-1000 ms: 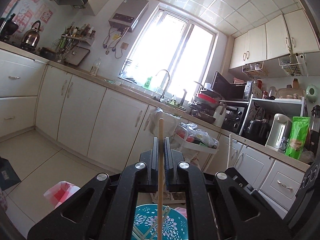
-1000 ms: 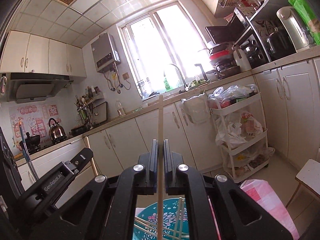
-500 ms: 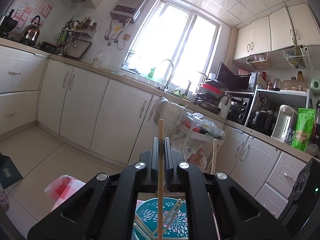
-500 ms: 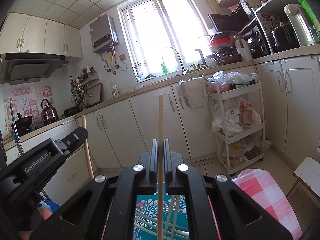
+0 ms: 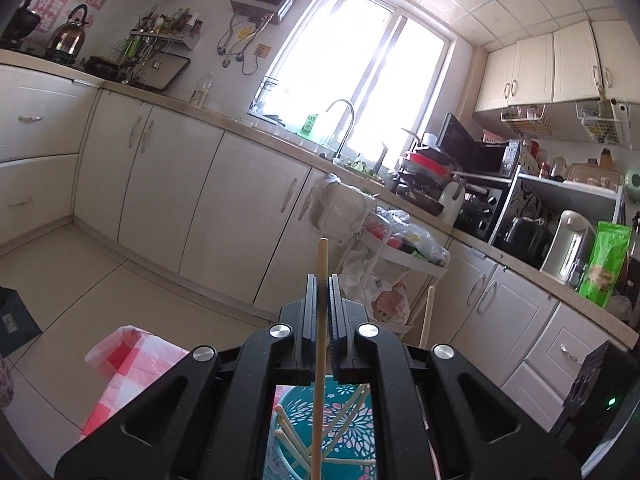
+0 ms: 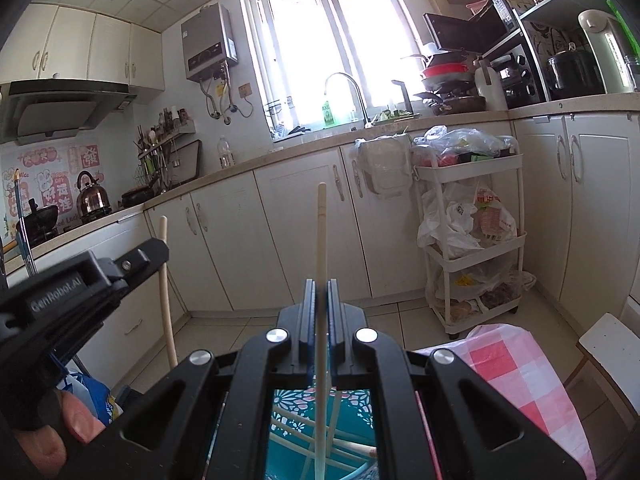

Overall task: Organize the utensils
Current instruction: 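Open both tools to drop the chopsticks into the teal cup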

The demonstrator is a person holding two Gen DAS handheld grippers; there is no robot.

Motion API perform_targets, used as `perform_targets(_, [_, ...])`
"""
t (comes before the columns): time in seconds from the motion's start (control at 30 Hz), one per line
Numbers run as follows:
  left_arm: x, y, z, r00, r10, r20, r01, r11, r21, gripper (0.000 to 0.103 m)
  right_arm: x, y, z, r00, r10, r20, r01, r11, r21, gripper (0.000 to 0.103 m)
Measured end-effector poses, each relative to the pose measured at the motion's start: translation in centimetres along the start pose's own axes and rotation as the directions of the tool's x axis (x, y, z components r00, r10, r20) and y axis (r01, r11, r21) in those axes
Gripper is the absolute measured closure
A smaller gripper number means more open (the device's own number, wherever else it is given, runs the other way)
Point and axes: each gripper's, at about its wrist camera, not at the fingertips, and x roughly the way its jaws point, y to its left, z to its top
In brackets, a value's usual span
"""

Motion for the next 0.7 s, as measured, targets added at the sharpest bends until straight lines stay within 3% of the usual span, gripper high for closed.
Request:
perform_targets(0.17, [-2.2, 0.2, 2.0, 0.993, -0.006, 0.115, 0.012, 0.999, -0.049, 0.098, -0.2, -0.5, 0.1, 1.0, 0.001, -0.003, -0.001, 1.0, 0.025, 0.097])
perform_targets(0.27, [-1.9, 0.6, 1.7, 0.992, 0.009, 0.123, -0.001, 0.997, -0.072, 0.098, -0.1, -0.5, 0.0, 1.0, 0.001, -0.01, -0.001, 1.0, 0.027, 0.097])
perform_targets(0.53, [1.2, -0.9, -0.5, 0.999, 0.031, -0.019, -0.03, 0.999, 0.04, 0.098, 0.6, -0.1, -0.8, 0.998, 0.008, -0.056, -0.007, 1.0, 0.015, 0.096])
perform_targets(0.57, [1.6, -1.0, -0.7, 0.998, 0.036, -0.046, -0.034, 0.998, 0.045, 0.098, 0.6, -0.1, -0.8, 0.998, 0.008, -0.061, -0.007, 1.0, 0.015, 0.091])
perform_targets(0.6, [2.0, -1.0, -0.8, 0.996, 0.041, -0.081, -0.037, 0.998, 0.052, 0.098, 0.6, -0.1, -0.9, 0.998, 0.01, -0.067, -0.009, 1.0, 0.016, 0.077])
perform_targets(0.63, [2.3, -0.9, -1.0, 0.994, 0.043, -0.102, -0.038, 0.998, 0.053, 0.098, 0.5, -0.2, -0.9, 0.998, 0.01, -0.066, -0.008, 1.0, 0.022, 0.072])
perform_targets(0.7, [2.6, -0.6, -1.2, 0.988, 0.061, -0.14, -0.054, 0.997, 0.051, 0.093, 0.2, -0.4, -0.8, 0.998, 0.008, -0.061, -0.006, 0.999, 0.032, 0.07])
